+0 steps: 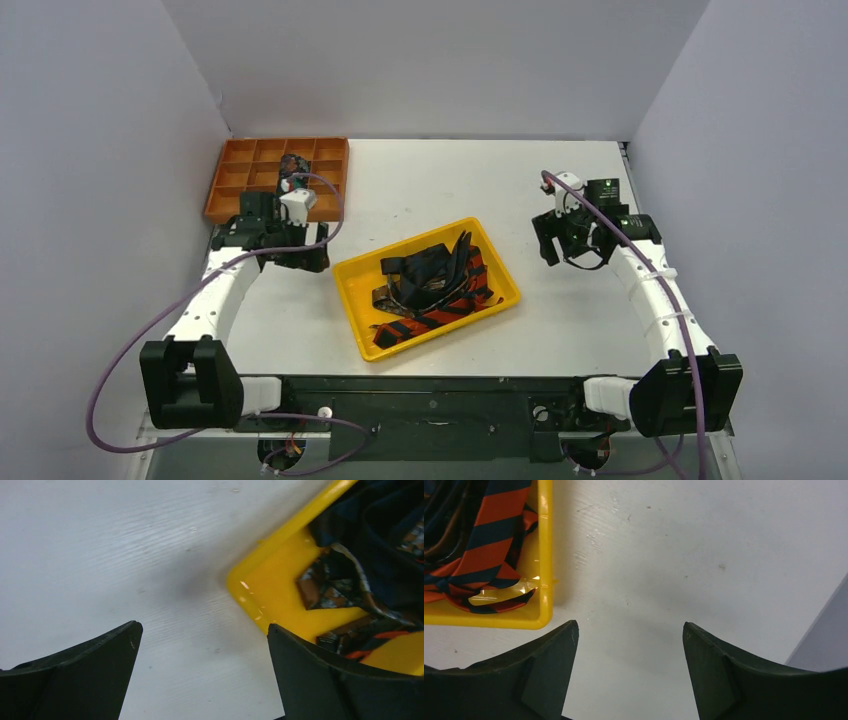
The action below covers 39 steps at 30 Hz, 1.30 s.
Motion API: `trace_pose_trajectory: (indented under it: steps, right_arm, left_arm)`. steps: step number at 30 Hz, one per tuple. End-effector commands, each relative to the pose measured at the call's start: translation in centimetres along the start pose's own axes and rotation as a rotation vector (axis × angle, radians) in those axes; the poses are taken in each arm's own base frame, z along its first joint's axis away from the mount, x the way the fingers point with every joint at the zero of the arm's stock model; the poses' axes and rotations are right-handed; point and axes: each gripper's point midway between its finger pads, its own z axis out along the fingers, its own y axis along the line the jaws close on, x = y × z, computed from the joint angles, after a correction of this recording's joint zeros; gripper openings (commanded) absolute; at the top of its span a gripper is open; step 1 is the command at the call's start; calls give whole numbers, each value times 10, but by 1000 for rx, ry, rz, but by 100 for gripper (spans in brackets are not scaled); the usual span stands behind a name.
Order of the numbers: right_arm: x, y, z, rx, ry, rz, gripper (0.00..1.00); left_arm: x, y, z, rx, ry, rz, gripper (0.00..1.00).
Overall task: Roll the ties
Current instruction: Pick up the tie from the bin.
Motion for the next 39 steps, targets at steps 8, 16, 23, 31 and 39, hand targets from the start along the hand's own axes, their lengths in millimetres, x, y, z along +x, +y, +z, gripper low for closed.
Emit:
trace_pose_trajectory:
  steps: [8,16,23,31,39]
  right_arm:
    - [-21,19,-3,-96,-19,-109,72]
    - [-8,11,-8,-57,-1,-79,69]
    - [1,-24,-14,40,11,54,67]
    - [7,-32,-20,42,31,82,62]
    - [-7,-30,-26,9,-5,52,62]
  left_arm:
    - [-37,-184,22,507,-40,536,97]
    - [-43,-248,71,569,10,660,99]
    - [-24,-267,115,594,90,645,79]
    - [-57,-286,97,643,-8,627,13]
    - [-161,-283,-11,627,-329,557,0]
